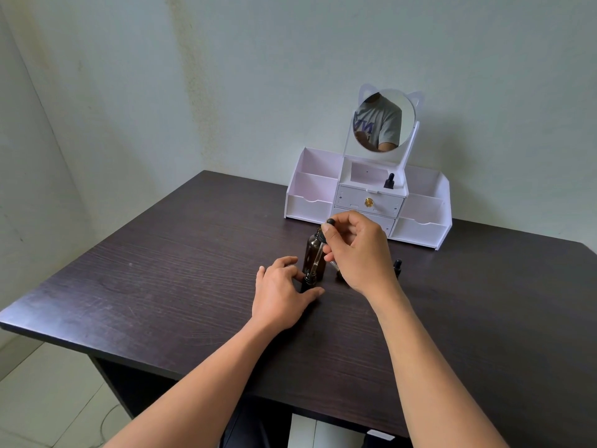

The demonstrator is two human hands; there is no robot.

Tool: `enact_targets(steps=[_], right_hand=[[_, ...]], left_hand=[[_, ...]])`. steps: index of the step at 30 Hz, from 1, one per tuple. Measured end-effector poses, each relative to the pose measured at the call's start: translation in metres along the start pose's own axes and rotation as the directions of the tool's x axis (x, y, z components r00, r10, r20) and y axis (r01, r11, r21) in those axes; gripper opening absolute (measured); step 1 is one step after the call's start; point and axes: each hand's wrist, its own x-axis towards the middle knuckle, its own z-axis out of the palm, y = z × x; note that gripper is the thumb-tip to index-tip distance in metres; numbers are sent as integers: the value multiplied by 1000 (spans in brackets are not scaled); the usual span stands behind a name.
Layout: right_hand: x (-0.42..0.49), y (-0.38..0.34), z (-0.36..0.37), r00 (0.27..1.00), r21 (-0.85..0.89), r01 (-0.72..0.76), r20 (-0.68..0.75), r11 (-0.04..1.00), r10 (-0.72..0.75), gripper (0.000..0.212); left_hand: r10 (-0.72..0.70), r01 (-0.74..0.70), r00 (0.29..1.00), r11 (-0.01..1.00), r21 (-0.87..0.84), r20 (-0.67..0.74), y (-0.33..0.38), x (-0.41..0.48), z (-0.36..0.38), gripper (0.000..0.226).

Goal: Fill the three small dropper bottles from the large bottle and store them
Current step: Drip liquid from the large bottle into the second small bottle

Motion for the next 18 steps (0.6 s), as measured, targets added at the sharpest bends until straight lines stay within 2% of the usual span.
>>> enact_targets(steps=[8, 12, 16, 18], right_hand=[[1, 4, 3, 1000, 0, 7, -3, 1000, -7, 9], [0, 4, 3, 1000, -30, 26, 16, 999, -26, 29], [0, 4, 2, 996, -91, 88, 2, 992, -88, 10], [0, 4, 3, 995, -104, 98, -1, 990, -99, 7]], left_hand=[[5, -5, 1000, 1000, -4, -10, 0, 0, 1, 34], [8, -8, 1000, 1000, 3, -13, 0, 0, 1, 36], [5, -5, 1000, 1000, 9, -10, -1, 1, 2, 38], [4, -4, 1000, 1000, 14, -9, -2, 1, 2, 39]])
